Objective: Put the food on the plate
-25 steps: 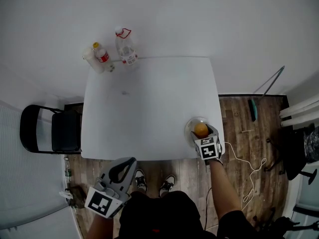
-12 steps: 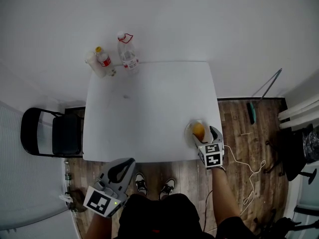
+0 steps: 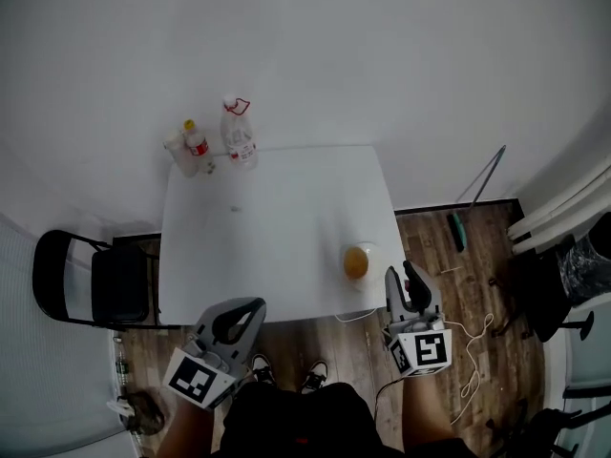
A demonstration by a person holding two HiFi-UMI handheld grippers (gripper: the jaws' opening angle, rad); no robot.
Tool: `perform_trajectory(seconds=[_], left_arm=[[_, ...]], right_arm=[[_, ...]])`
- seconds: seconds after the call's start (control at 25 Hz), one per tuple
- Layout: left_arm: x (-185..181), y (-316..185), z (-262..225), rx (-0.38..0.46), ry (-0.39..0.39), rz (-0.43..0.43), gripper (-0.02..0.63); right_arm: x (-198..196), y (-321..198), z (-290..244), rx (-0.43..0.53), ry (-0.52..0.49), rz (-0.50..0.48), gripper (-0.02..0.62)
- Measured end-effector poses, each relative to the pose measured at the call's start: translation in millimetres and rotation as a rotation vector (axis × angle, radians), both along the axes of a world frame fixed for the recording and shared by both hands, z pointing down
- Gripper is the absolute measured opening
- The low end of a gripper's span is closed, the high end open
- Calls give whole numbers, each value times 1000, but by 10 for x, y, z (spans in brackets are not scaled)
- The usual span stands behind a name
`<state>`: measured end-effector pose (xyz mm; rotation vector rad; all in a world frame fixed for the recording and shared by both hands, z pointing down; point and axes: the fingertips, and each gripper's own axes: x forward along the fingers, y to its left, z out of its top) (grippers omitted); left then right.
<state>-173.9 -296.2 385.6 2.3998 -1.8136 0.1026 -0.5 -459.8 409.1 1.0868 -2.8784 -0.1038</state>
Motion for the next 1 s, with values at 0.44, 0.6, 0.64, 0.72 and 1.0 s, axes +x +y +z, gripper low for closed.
perform_trajectory(seconds=[0.44, 0.6, 0.64, 0.72, 1.0], left_arm=[[7, 121, -415, 100, -5, 108, 24], [24, 159, -517, 127, -9, 146, 23], [19, 156, -524, 129, -9, 156, 23], [24, 152, -539, 134, -7, 173, 23], [113, 182, -619, 175, -11, 222, 23]], right_arm=[[68, 946, -821, 131, -43, 50, 21], [127, 1059, -926, 154, -31, 80, 21], [131, 1067, -976, 170, -37, 85, 21], [171, 1078, -1045, 185, -33, 106, 21], [429, 1065, -1016, 164, -31, 177, 21]])
